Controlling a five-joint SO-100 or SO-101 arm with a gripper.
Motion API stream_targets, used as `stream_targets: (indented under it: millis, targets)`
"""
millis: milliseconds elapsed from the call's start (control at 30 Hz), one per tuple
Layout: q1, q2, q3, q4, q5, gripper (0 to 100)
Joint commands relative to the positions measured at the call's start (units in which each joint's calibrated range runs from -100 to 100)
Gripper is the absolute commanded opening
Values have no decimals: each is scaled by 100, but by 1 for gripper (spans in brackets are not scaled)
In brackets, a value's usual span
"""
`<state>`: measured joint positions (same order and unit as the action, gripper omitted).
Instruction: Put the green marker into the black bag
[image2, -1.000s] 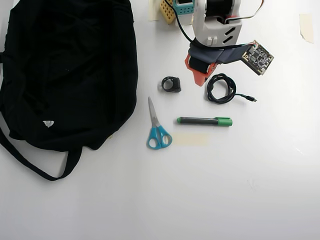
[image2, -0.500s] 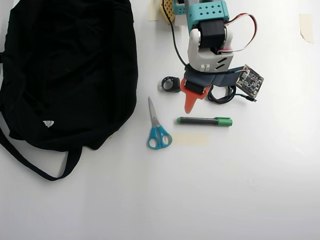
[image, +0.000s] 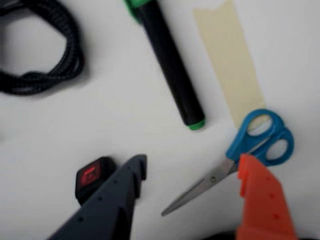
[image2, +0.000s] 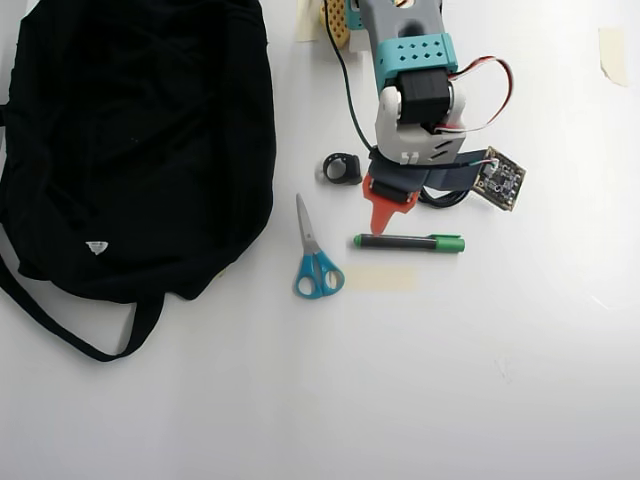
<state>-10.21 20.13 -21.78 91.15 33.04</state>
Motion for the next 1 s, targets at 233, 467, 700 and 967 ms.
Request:
stream_targets:
  millis: [233,467,700,967]
  targets:
    - [-86,103,-787,497,519,25]
    - [-632,78,-778,798,466,25]
    - [-893,103,-796,704,498,33]
    - [-856,750,-1147,350,461,36]
